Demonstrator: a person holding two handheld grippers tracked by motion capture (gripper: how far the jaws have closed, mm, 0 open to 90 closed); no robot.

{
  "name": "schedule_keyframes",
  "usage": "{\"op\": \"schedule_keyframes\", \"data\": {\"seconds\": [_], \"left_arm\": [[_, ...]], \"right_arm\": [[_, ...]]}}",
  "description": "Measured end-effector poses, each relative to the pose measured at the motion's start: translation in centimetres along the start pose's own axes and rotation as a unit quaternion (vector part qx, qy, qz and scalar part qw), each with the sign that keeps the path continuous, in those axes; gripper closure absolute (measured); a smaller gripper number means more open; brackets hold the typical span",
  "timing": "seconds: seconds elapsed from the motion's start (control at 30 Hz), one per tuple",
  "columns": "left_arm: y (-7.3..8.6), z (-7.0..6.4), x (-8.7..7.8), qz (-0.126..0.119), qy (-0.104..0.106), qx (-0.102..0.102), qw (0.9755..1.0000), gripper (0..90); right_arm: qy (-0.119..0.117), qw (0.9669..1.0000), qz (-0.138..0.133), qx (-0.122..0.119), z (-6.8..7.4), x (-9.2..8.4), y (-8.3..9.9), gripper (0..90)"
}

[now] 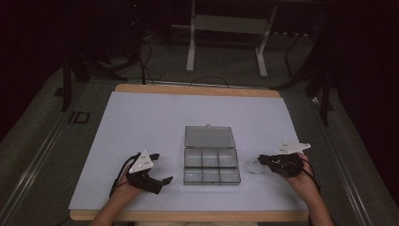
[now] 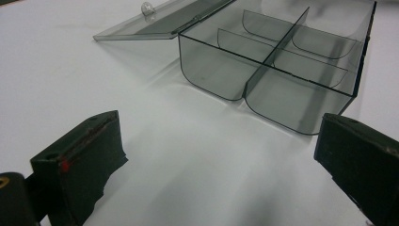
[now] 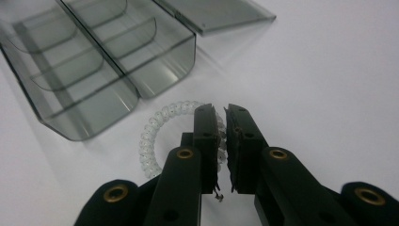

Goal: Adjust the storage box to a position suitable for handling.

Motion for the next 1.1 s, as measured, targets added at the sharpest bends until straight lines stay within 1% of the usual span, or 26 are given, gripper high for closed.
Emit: {"op": "schedule_keyframes", "data": {"seconds": [0.27, 0.33, 0.37, 0.5, 0.57, 0.6, 0.63, 0.73, 0.93, 1.1], "left_arm": [[0.0, 0.1, -0.1, -0.004, 0.0, -0.001, 1.0, 2.1], [0.0, 0.1, -0.1, -0.004, 0.001, -0.001, 1.0, 2.1], [0.0, 0.1, -0.1, -0.004, 0.001, -0.002, 1.0, 2.1], [0.0, 0.1, -0.1, -0.006, 0.0, -0.003, 1.0, 2.1], [0.0, 0.1, -0.1, -0.007, -0.002, -0.003, 1.0, 2.1], [0.0, 0.0, -0.1, -0.007, -0.002, -0.002, 1.0, 2.1], [0.0, 0.0, -0.1, -0.009, -0.003, -0.002, 1.0, 2.1], [0.0, 0.1, -0.2, -0.01, -0.002, -0.002, 0.9999, 2.1], [0.0, 0.1, -0.1, -0.009, -0.003, -0.001, 1.0, 2.1], [0.0, 0.1, -0.1, -0.009, -0.002, -0.002, 1.0, 2.1]], "right_arm": [[-0.003, 0.9998, -0.018, -0.013, 0.0, -1.3, -2.3, 83.2], [-0.009, 0.9995, -0.026, -0.018, 0.2, -1.6, -3.3, 83.2], [-0.009, 0.9995, -0.026, -0.018, 0.2, -1.6, -3.3, 83.2], [-0.012, 0.999, -0.029, -0.031, 0.6, -1.9, -4.6, 83.2], [-0.013, 0.9987, -0.033, -0.038, 0.8, -2.1, -5.3, 83.2], [-0.015, 0.9981, -0.038, -0.045, 1.0, -2.3, -5.9, 83.2], [-0.015, 0.9981, -0.038, -0.045, 1.0, -2.3, -5.9, 83.2], [-0.022, 0.9973, -0.046, -0.053, 1.4, -2.4, -6.9, 83.2], [-0.04, 0.9957, -0.051, -0.067, 2.3, -2.1, -8.2, 83.2], [-0.06, 0.9932, -0.064, -0.077, 3.2, -1.6, -9.1, 83.2]]}}
Point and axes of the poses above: each handheld gripper's, and its own axes: x roughly forward along the jaws, y roughly out of its underside, z roughly to its left, the point moved 6 cm from there along x, roughly forward along the jaws, and after that the axes turned 4 degrees about -x, right-handed, at the moved point
